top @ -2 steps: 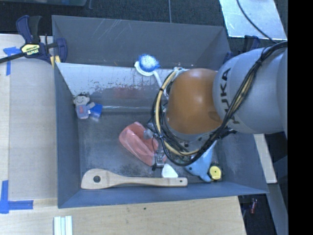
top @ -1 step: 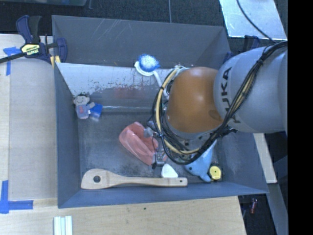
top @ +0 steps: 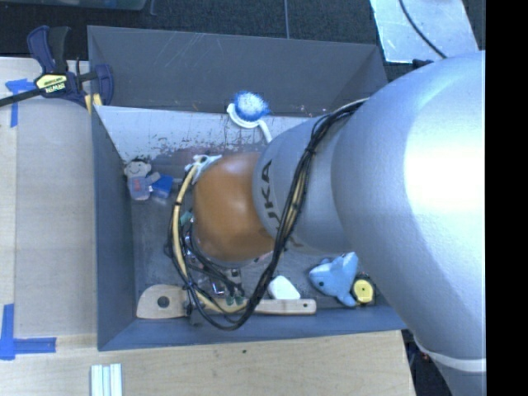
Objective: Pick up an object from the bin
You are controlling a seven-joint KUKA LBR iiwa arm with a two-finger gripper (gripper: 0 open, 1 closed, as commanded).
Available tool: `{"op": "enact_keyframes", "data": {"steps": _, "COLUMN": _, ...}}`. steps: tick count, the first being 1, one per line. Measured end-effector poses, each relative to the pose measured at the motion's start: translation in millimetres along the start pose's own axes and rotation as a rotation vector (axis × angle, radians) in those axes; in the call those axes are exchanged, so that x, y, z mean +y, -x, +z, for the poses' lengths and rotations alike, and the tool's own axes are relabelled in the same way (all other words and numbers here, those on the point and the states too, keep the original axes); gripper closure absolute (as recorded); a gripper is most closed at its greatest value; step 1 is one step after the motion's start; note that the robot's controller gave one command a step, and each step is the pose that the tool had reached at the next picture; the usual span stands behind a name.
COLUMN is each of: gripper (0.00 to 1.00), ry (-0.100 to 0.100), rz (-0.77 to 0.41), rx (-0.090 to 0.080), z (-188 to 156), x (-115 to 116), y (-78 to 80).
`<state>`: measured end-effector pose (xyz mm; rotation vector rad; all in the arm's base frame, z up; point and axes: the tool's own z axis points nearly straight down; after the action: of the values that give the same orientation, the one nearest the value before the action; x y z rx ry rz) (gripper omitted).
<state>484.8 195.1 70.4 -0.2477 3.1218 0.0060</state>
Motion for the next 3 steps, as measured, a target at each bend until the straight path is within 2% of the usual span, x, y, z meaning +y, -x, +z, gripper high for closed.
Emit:
{"op": "enact_keyframes", "data": {"steps": 1, "gripper": 0.00, "ry": -0.004, "rz": 0.167, "rx": 0.003, "z": -46.1, "x": -128.9, "y": -18.0}}
{"op": "enact_keyframes", "data": {"steps": 2, "gripper": 0.00, "ry": -0.005, "rz": 0.063, "rx": -0.003, "z": -17.0, "x": -46.5, "y": -4.8}}
{"op": "enact_keyframes", "data": {"steps": 3, "gripper": 0.00, "ry": 0.011, "rz": 0.077, "rx": -0.034, "z": -11.5, "x": -136.1, "y": -14.6}}
